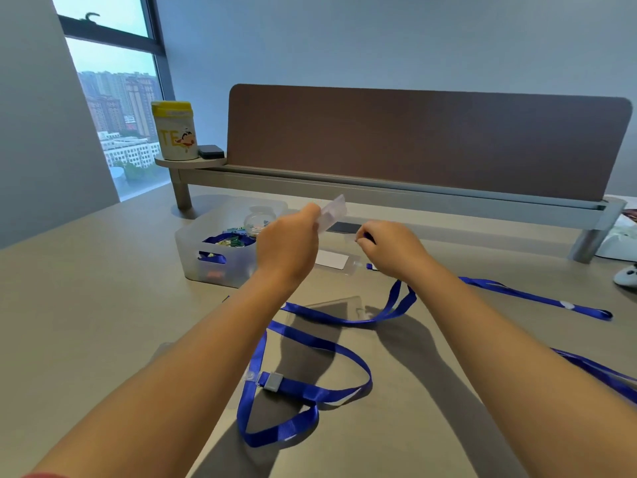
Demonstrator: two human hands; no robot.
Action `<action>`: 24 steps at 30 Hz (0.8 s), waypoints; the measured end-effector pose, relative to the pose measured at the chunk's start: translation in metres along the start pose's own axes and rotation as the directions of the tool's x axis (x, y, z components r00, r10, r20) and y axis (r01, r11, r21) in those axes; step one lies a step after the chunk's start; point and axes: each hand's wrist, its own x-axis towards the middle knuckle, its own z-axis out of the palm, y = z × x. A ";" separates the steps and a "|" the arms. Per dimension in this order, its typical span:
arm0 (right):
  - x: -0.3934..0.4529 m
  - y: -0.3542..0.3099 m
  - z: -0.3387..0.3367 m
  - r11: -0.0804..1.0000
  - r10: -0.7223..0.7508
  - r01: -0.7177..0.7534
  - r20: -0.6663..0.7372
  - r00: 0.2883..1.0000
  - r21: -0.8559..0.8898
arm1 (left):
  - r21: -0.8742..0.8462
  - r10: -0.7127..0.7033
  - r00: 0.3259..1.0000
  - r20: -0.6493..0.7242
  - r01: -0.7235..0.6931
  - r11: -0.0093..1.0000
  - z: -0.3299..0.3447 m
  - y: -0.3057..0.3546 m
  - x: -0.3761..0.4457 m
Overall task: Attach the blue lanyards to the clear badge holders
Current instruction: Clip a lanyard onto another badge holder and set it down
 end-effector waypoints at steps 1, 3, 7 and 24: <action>-0.002 0.004 0.004 1.000 0.009 -0.009 0.044 0.999 0.018 | -0.006 -0.031 0.999 0.040 0.032 0.999 0.001 -0.003 -0.002; -0.006 0.009 0.016 0.998 0.024 -0.032 0.150 0.988 0.054 | -0.004 -0.079 0.993 0.092 0.080 0.997 0.004 -0.012 -0.008; -0.014 0.016 0.050 0.994 0.052 -0.080 0.336 0.940 0.072 | -0.008 -0.164 0.966 0.202 0.169 0.986 0.013 -0.028 -0.020; -0.013 0.015 0.081 0.881 -0.065 0.195 0.298 0.952 -0.431 | 0.027 -0.263 0.940 0.217 0.264 0.964 0.006 -0.055 -0.028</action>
